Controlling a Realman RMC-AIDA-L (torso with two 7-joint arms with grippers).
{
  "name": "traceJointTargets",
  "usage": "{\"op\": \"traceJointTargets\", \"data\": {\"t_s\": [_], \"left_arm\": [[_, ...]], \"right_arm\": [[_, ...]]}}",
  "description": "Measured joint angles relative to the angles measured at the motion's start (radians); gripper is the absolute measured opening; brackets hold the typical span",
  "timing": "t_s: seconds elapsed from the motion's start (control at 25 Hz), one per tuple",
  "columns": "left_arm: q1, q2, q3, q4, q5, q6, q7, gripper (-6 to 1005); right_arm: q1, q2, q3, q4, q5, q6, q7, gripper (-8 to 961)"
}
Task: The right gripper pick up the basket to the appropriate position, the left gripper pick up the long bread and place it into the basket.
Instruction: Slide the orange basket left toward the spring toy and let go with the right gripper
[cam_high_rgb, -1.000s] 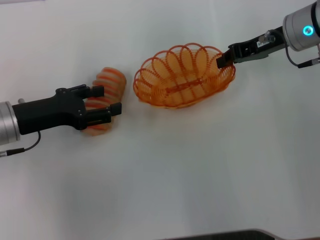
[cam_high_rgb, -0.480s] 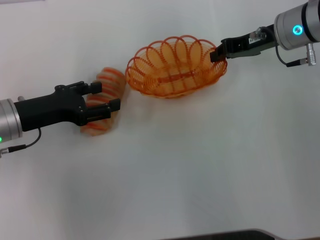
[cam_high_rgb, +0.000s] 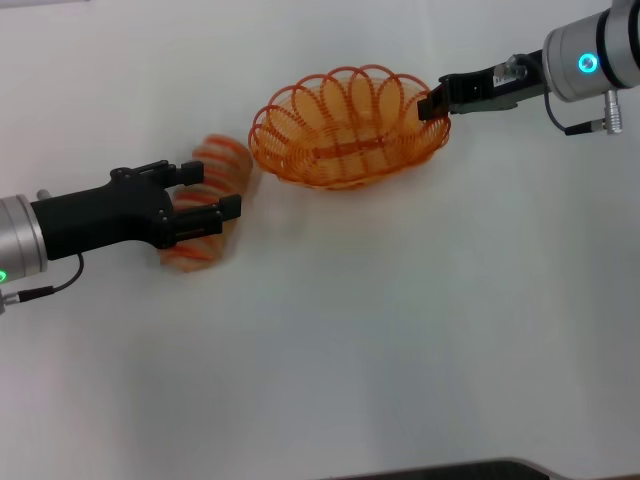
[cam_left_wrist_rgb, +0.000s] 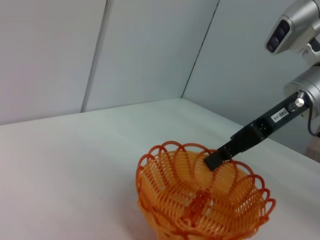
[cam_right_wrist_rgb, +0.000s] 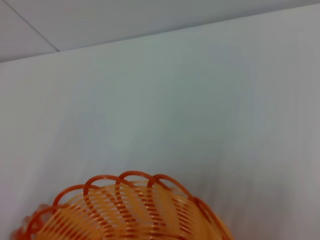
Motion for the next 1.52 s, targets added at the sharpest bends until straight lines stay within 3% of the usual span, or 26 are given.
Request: {"op": "traceJointTargets", "data": {"t_s": [0.44,1.52], "left_arm": [[-0.002,-0.004,0.0,0.001,0.0,-0.013,0.002,793],[-0.003,-0.009,0.0,-0.001,0.0,-0.013,0.008,794]], "right_arm": [[-0.012,0.002,-0.054,0.049,0.107,0.047,-0.004,102],[-0.04,0.001,-0.058,0.087,0.129,0.086,-0.008,117]]}}
